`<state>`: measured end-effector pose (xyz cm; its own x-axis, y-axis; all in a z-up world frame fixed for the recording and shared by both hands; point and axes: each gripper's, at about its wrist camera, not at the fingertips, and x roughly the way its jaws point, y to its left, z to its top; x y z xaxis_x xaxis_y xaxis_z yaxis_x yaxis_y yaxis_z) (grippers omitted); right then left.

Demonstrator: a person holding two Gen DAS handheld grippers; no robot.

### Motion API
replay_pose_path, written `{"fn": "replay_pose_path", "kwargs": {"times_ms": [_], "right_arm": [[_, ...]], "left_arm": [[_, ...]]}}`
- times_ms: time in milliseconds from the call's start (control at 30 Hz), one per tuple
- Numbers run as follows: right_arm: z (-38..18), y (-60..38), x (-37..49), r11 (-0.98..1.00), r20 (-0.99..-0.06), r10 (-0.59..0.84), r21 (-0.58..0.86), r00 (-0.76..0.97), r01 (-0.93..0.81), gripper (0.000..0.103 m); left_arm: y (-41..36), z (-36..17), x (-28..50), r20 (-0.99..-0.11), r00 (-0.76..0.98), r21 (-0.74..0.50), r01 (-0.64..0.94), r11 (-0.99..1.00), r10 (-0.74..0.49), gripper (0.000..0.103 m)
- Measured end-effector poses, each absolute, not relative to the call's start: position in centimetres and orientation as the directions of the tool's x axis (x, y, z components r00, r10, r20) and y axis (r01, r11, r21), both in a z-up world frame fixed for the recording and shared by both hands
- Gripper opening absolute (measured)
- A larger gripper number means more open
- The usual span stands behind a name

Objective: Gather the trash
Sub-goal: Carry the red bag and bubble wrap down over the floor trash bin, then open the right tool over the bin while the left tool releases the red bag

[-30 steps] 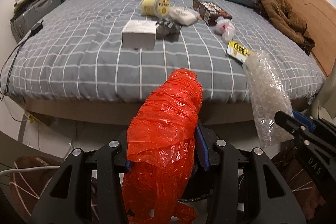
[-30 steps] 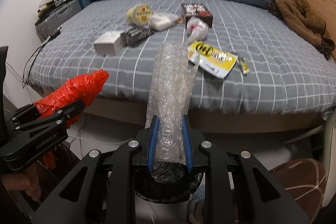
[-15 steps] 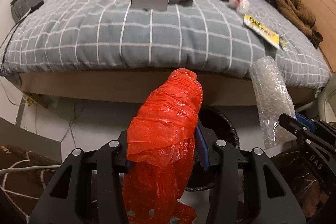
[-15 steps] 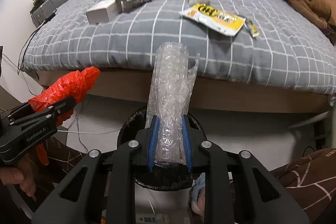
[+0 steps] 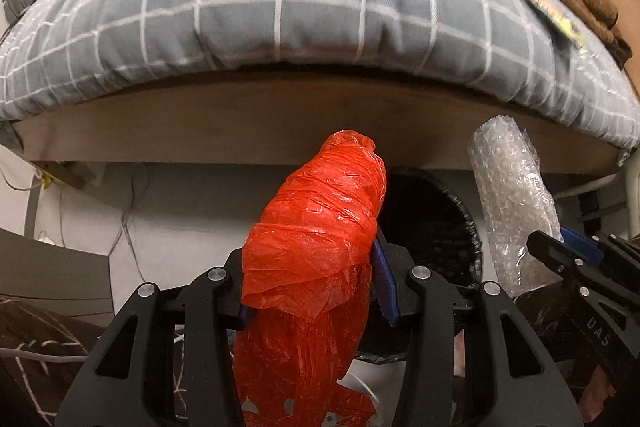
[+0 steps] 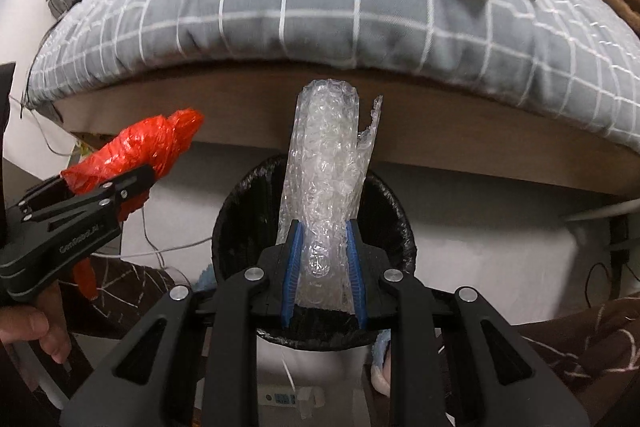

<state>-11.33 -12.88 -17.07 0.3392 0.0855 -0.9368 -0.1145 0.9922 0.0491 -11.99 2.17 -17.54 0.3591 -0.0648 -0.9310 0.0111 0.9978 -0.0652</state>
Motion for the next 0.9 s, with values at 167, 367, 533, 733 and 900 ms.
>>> {"fn": "replay_pose_path", "kwargs": {"times_ms": [167, 367, 533, 733, 900], "right_arm": [[-19.1, -12.2, -10.4, 0.992, -0.954, 0.083, 0.053, 0.287, -0.111, 0.021], [-20.6, -11.2, -9.8, 0.991, -0.964, 0.087, 0.058, 0.251, -0.121, 0.021], [-21.7, -10.2, -9.5, 0.991, -0.968, 0.075, 0.046, 0.24, -0.125, 0.025], [-21.7, -10.8, -9.3, 0.994, -0.964, 0.053, 0.026, 0.262, -0.108, 0.041], [-21.0, -11.7, -9.5, 0.997, -0.957, 0.027, 0.004, 0.29, -0.081, 0.06]], "left_arm": [[2.7, -18.7, -11.5, -0.939, 0.336, -0.07, 0.01, 0.998, -0.069, 0.045], [3.6, -19.3, -11.4, -0.944, 0.323, -0.076, -0.011, 0.997, -0.068, 0.045], [4.4, -19.5, -11.7, -0.945, 0.321, -0.074, -0.033, 0.997, -0.06, 0.045], [4.7, -19.8, -11.8, -0.946, 0.321, -0.073, -0.041, 0.997, -0.056, 0.045], [3.6, -19.9, -11.8, -0.944, 0.323, -0.081, -0.016, 0.997, -0.071, 0.045]]}}
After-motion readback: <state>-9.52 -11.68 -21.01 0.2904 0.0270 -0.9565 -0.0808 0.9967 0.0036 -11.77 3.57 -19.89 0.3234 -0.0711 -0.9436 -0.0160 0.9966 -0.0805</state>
